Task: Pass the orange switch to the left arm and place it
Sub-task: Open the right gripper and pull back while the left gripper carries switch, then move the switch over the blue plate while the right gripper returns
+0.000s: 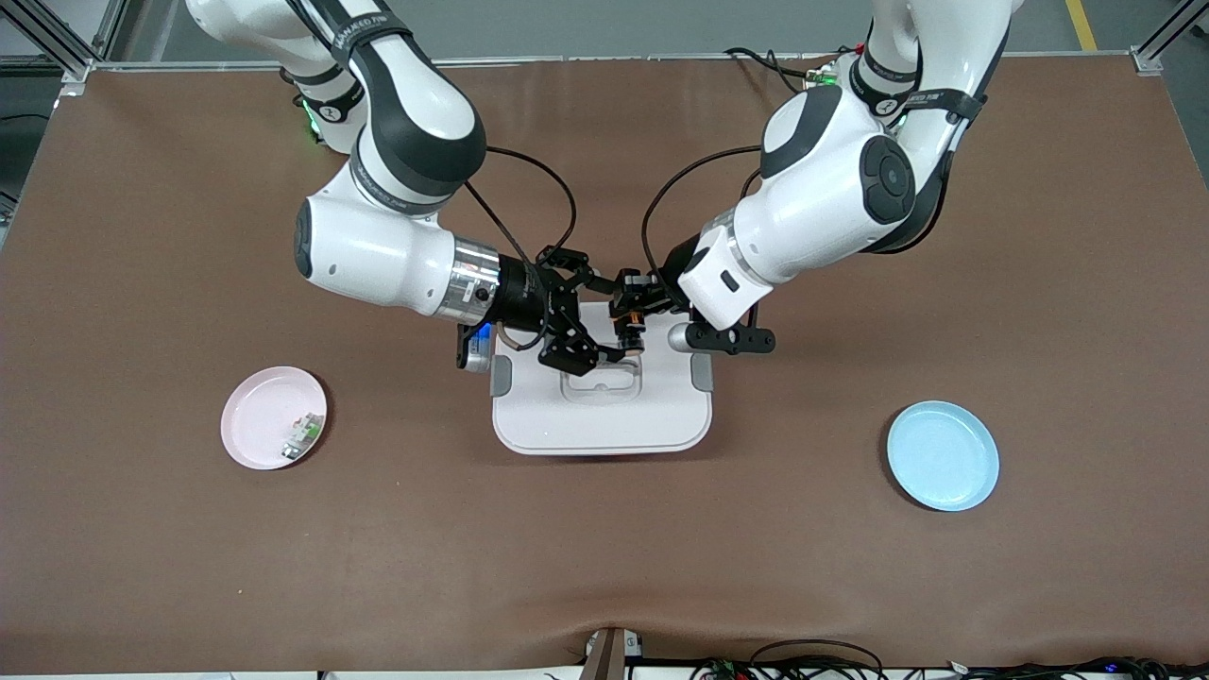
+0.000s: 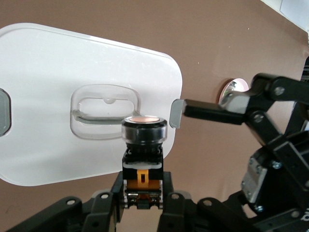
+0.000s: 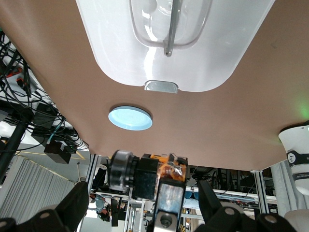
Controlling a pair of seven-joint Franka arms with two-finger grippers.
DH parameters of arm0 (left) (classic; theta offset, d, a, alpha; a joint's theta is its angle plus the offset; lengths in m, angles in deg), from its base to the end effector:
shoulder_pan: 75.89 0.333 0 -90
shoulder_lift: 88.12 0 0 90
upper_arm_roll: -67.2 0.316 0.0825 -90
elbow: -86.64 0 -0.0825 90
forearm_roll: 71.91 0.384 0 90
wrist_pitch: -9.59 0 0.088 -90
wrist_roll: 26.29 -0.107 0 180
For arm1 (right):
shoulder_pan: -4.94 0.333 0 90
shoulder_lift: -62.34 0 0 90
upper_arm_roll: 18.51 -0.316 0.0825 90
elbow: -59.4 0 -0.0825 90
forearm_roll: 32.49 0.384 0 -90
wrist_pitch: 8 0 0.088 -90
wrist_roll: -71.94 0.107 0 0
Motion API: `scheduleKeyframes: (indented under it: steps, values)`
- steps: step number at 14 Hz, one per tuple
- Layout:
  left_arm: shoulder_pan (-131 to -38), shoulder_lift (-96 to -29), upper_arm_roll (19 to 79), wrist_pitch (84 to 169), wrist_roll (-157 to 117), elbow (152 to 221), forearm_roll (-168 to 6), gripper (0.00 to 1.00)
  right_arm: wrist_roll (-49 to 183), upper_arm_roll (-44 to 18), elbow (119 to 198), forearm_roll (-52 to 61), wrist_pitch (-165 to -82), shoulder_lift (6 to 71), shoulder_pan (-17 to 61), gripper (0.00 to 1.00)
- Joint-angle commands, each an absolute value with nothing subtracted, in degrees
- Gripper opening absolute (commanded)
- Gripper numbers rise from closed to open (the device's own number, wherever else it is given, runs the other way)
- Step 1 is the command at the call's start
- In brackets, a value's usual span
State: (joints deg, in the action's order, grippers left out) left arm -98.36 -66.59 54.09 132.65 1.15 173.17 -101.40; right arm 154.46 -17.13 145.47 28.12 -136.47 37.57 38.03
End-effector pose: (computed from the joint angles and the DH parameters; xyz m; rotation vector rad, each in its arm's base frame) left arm 0.5682 -0.4027 0.4880 2.5350 0.1435 -0.0836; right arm 0.5951 0.4009 0.4642 -1.7283 1.5329 0.7585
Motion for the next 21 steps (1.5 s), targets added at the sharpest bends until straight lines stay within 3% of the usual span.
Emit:
scheduleKeyframes:
  steps: [1, 5, 11, 15, 21]
  values:
    - [-98.0, -66.8, 54.3, 130.1, 1.7, 172.9, -96.3, 0.0, 154.2, -17.3, 144.7, 28.6, -133.1, 37.9, 36.1, 1.0]
    - [-96.1, -66.8, 54.5, 127.2, -1.8, 172.9, -89.1, 0.0, 143.7, -16.9, 144.8, 25.9, -121.3, 39.7, 32.2, 1.0]
    - [-88.6, -69.4, 54.5, 120.0, -17.5, 175.2, -86.2, 0.0, 120.0, -16.9, 145.1, -1.6, -102.5, 43.1, 28.1, 1.0]
    - [-83.7, -70.5, 54.5, 116.7, -26.5, 177.2, -83.0, 0.0, 108.8, -16.9, 146.7, -16.7, -98.4, 45.2, 27.4, 1.0]
    - [-77.2, -69.3, 54.5, 117.0, -49.2, 179.4, -75.3, 0.0, 93.0, -16.9, 157.5, -25.9, -100.4, 54.9, 21.3, 1.0]
